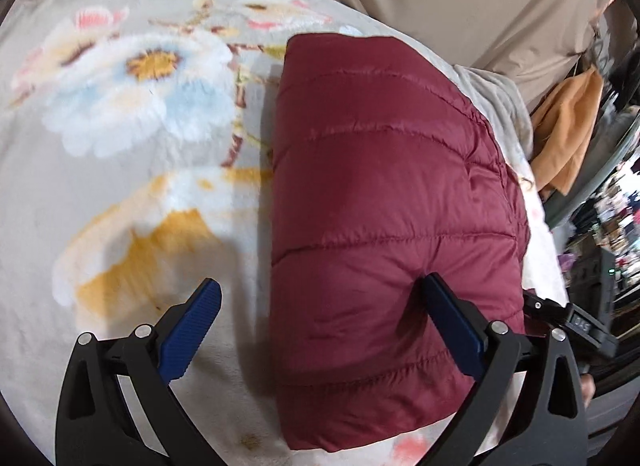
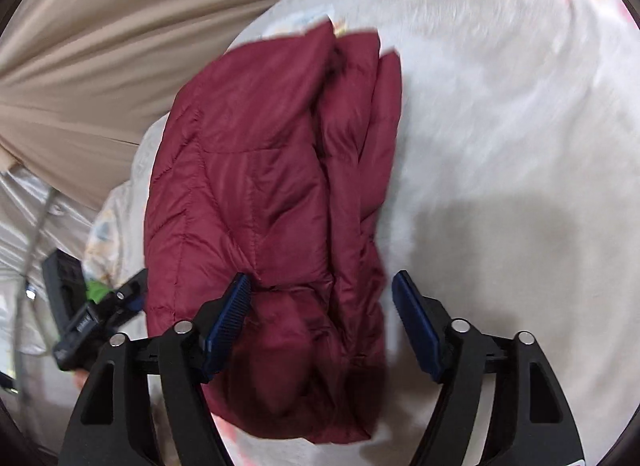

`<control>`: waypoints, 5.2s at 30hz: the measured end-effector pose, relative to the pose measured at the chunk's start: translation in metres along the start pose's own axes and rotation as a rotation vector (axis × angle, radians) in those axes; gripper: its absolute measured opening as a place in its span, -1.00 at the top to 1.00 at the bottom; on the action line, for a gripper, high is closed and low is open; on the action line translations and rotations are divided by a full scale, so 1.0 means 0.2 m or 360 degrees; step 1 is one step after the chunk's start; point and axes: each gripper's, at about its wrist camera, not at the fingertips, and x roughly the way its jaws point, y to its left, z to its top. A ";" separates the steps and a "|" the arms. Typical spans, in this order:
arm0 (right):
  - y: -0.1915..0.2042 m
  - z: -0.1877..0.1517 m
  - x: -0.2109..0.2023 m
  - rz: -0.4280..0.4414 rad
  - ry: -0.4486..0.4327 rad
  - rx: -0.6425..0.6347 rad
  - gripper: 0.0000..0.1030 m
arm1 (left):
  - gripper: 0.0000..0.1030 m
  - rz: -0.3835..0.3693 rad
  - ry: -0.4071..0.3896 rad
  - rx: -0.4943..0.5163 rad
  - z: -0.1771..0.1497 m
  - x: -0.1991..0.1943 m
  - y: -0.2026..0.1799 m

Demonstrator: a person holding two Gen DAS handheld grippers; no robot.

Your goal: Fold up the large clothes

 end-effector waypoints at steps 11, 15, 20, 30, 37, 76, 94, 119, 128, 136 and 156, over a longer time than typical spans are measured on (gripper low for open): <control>-0.01 0.08 0.07 0.0161 0.0078 -0.0008 -0.47 | -0.85 -0.0209 0.0114 0.0065 -0.01 0.14 -0.10; 0.03 0.10 0.08 0.0163 0.0069 -0.0078 0.01 | -0.49 -0.0060 0.0019 0.0186 0.01 0.06 -0.18; 0.17 0.07 -0.03 0.0099 -0.0078 -0.0213 0.44 | -0.07 0.0014 -0.0071 0.0335 0.05 -0.04 -0.30; 0.42 -0.03 -0.42 0.0116 -0.0481 -0.0469 0.56 | 0.11 0.0009 -0.0362 0.0623 0.03 -0.38 -0.57; 0.66 -0.04 -0.69 0.0182 -0.0785 -0.0667 0.56 | 0.11 0.0011 -0.0736 0.0805 0.05 -0.73 -0.71; 0.74 0.79 0.86 0.0059 -0.0242 -0.0492 -0.06 | -0.56 0.0482 -0.0663 0.0356 0.70 -0.20 0.64; 0.99 0.49 1.13 -0.0531 -0.0240 -0.0958 1.00 | -0.47 0.0735 -0.0449 0.0157 0.55 0.04 0.55; 1.09 0.90 1.08 -0.0506 -0.0448 -0.0739 1.00 | -0.63 0.0703 -0.0475 0.0115 0.51 0.06 0.55; 0.99 0.67 1.10 -0.0558 -0.0306 -0.0825 1.00 | -0.64 0.0717 -0.0478 0.0130 0.51 0.07 0.53; 1.02 0.60 0.96 -0.0499 -0.0360 -0.0807 0.68 | -0.62 0.0820 -0.0549 0.0206 0.48 0.03 0.46; 0.79 -0.15 0.58 -0.0642 -0.0405 -0.0838 -0.37 | -0.82 0.0929 -0.0688 0.0197 -0.08 -0.17 0.16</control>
